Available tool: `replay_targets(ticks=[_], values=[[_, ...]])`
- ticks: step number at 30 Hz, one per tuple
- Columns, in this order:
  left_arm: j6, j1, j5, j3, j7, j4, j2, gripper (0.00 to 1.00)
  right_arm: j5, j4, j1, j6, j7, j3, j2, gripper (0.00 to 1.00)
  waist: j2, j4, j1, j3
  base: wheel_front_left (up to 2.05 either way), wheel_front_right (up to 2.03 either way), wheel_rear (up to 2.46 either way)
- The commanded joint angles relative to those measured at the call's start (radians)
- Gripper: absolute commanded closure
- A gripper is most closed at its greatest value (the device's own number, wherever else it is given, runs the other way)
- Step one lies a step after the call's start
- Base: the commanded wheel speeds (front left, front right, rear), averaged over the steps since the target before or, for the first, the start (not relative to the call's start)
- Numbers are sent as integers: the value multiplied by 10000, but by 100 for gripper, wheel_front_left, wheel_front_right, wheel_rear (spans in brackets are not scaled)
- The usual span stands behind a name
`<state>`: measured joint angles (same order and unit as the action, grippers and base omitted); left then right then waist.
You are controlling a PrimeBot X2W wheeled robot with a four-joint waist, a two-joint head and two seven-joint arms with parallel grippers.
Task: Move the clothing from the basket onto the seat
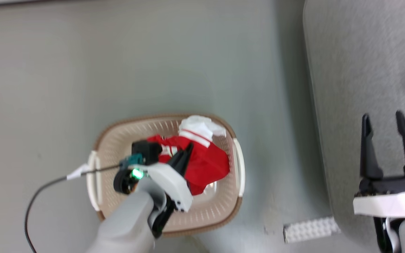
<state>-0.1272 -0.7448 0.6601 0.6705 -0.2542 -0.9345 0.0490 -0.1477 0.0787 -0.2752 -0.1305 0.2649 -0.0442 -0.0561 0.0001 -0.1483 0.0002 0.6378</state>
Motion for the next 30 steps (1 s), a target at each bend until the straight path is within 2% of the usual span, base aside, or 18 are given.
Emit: replay_targets(ticks=[1, 8, 15, 20, 30], values=[[-41, 318, 192, -31, -51, 157, 79, 100, 124, 99, 227, -4, -12, -26, -7, 0, -1, 345, -2, -1069, 0, 0, 0], [-29, 1663, 371, -502, -101, 1527, 366, 100, 141, 371, 826, -4, -12, 231, 24, 0, -1, 450, -2, -2757, 0, 0, 0], [278, 3247, 149, -992, -102, 3385, 641, 100, 162, 605, 1484, -4, -12, 291, 48, 0, -1, 561, -2, -4166, 0, 0, 0], [620, 4179, 252, -1119, -96, 4680, 951, 100, 170, 704, 1951, -4, -12, 290, 50, 0, -1, 620, -2, -4924, 0, 0, 0], [1663, 5578, 213, -1375, 292, 7076, 1806, 100, 296, 854, 2756, -4, -13, 398, 53, 0, -1, 671, -2, -6075, 0, 0, 0]])
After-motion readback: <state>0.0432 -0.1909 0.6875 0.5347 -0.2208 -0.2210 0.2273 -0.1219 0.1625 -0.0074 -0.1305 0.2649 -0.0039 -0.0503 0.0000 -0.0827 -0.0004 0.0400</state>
